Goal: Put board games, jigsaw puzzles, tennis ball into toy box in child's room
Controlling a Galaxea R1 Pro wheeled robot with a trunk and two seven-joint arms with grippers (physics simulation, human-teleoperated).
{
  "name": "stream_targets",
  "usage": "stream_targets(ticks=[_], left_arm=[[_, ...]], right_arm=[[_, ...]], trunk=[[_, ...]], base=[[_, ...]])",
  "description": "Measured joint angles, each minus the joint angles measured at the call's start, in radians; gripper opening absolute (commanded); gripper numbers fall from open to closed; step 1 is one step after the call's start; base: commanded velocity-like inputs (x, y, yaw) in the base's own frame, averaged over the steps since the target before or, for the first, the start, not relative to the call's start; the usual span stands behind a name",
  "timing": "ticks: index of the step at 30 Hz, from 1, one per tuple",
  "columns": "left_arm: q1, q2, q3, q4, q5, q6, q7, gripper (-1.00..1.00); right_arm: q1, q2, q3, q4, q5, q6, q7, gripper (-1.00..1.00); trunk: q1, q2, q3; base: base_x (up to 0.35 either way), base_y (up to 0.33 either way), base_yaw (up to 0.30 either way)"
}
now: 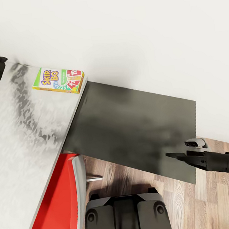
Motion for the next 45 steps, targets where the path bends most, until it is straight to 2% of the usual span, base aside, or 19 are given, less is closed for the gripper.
stream_targets(ticks=[11, 40, 45], left_arm=[[0.003, 0.001, 0.0, 0.001, -0.001, 0.0, 0.002, 1.0], [0.004, 0.0, -0.005, 0.009, -0.003, 0.0, 0.002, 1.0], [0.014, -0.015, -0.006, 0.014, -0.003, 0.0, -0.003, 1.0]], right_arm=[[0.01, -0.001, -0.004, 0.0, 0.003, -0.029, 0.064, 1.0], [0.013, -0.001, -0.006, 0.0, 0.003, -0.036, 0.08, 1.0], [0.013, -0.001, -0.006, 0.0, 0.004, -0.037, 0.08, 1.0]], trunk=[[0.0, 0.0, 0.0], [0.0, 0.0, 0.0], [0.0, 0.0, 0.0]], base=[[0.0, 0.0, 0.0], [0.0, 0.0, 0.0], [0.0, 0.0, 0.0]])
